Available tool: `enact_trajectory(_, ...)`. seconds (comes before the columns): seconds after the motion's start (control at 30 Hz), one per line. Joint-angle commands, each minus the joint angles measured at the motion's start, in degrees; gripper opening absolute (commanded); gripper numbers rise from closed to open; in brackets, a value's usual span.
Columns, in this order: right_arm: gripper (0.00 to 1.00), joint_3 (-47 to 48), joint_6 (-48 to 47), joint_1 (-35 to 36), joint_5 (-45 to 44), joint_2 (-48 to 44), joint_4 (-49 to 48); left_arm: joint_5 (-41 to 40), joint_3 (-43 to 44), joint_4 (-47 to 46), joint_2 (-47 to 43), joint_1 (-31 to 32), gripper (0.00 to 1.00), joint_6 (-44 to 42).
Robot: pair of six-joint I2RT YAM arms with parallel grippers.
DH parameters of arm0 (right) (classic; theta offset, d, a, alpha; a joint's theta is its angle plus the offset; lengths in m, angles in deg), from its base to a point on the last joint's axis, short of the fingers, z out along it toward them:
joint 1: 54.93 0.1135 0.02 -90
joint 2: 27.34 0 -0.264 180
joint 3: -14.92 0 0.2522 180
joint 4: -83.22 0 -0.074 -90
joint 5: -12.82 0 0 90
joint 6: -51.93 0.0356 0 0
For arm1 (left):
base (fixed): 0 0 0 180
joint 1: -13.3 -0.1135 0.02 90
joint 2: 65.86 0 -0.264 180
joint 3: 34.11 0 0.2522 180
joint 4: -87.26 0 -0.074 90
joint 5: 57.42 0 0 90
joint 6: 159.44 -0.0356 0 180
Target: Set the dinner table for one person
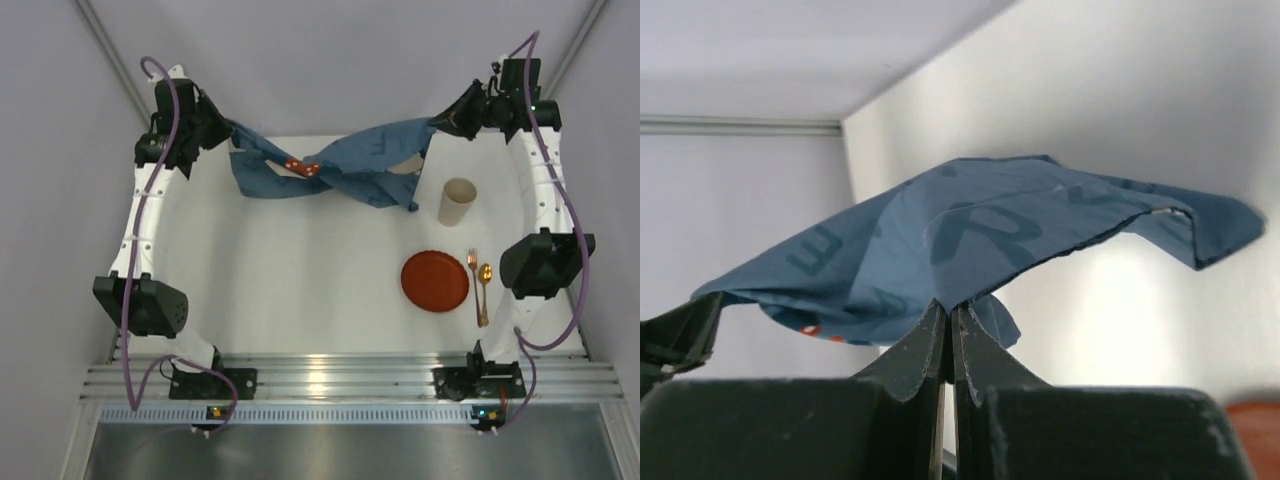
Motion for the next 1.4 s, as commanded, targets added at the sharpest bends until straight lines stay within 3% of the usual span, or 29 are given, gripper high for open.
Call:
enact_trajectory(0.0, 0.0, 2.83, 6.87, 0.21, 8.84, 2.18, -9.17, 2.01, 5.56, -2.14, 2.38, 0.01, 0.0, 1.83)
enact_trajectory(0.1, 0.0, 4.06, 14.6, 0.3, 14.21, 5.61, -22.62, 4.92, 16.17, -1.27, 9.58, 0.01, 0.0, 1.4)
enact_trajectory(0.13, 0.0, 8.41, 17.06, 0.21, 14.91, 6.49, -24.65, 5.27, 20.56, 1.87, 13.69, 0.01, 0.0, 1.22)
enact_trajectory(0.17, 0.0, 11.42, 17.6, 0.3, 15.53, 8.58, -26.76, 5.88, 30.26, 3.47, 15.65, 0.01, 0.0, 0.26)
enact_trajectory(0.2, 0.0, 14.23, 17.69, 0.21, 15.53, 9.13, -27.39, 6.32, 34.62, 5.14, 17.41, 0.19, 0.0, -0.36)
enact_trajectory(0.3, 0.0, 13.75, 16.21, 1.0, 16.76, 5.55, -30.64, 6.33, 36.97, 6.04, 17.52, 0.28, 0.0, -2.73)
enact_trajectory(0.4, 0.0, -1.69, 8.58, 1.97, 15.8, -5.07, -28.37, 4.93, 21.97, 4.9, 6.67, 0.71, 0.0, -4.66)
enact_trajectory(0.43, 0.0, -13.4, 4.73, 2.32, 15.28, -12.07, -28.62, 3.61, 16.62, 4.2, 3.48, 1.06, 0.0, -5.36)
enact_trajectory(0.53, 0.0, -29.87, -2.66, 5.2, 12.11, -22.2, -22.84, 1.06, -11.19, 0.15, -10.05, 2.47, 0.0, -7.13)
enact_trajectory(0.67, 0.0, -51.26, -3.32, 8.47, 6.23, -33.91, -24.22, -1.23, -29.96, 1.11, -22.9, 2.47, 0.0, -7.39)
enact_trajectory(0.73, 0.0, -62.31, -1.48, 8.73, 5.96, -37.17, -25.46, -3.43, -34.92, 3.3, -25.64, 2.47, 0.0, -8.0)
enact_trajectory(0.83, 0.0, -70.44, -1.55, 9.17, 4.46, -34.57, -24.59, -6.67, -41.52, 6.63, -24.5, 2.47, 0.0, -6.44)
enact_trajectory(0.97, 0.0, -71.53, -5.58, 10.31, 0.43, -27.36, -15.83, -10.02, -43.99, 11.74, -20.9, 2.21, 0.01, -4.14)
enact_trajectory(1.0, 0.0, -71.26, -7.51, 10.58, -0.45, -26.39, -14.4, -9.93, -43.99, 12.36, -20.55, 2.21, 0.08, -3.97)
enact_trajectory(1.03, 0.0, -71.26, -8.31, 11.02, -1.42, -24.81, -12.13, -9.85, -44.08, 13.41, -20.89, 2.21, 0.41, -3.79)
enact_trajectory(1.07, 0.08, -71.43, -9.1, 11.19, -1.69, -24.53, -11.41, -10.28, -44.0, 14.03, -21.33, 2.3, 0.56, -3.7)
enact_trajectory(1.1, 0.21, -72.3, -10.15, 11.28, -1.87, -24.62, -10.88, -11.76, -43.99, 14.64, -22.55, 2.21, 0.65, -3.53)
enact_trajectory(1.13, 0.27, -72.66, -10.43, 11.37, -2.48, -25.49, -10.26, -12.3, -43.82, 15.17, -23.43, 2.21, 0.92, -3.7)
enact_trajectory(1.17, 0.39, -73.1, -10.69, 11.29, -4.05, -26.19, -9.13, -13.18, -43.56, 16.13, -24.14, 2.12, 0.98, -3.79)
enact_trajectory(1.27, 0.62, -73.89, -11.04, 11.37, -5.73, -29.88, -7.36, -16.17, -41.63, 19.03, -26.43, 2.12, 0.98, -3.53)
enact_trajectory(1.37, 0.64, -72.5, -11.66, 11.64, -6.35, -32.96, -5.09, -17.84, -39.52, 19.66, -27.31, 2.12, 0.98, -3.0)
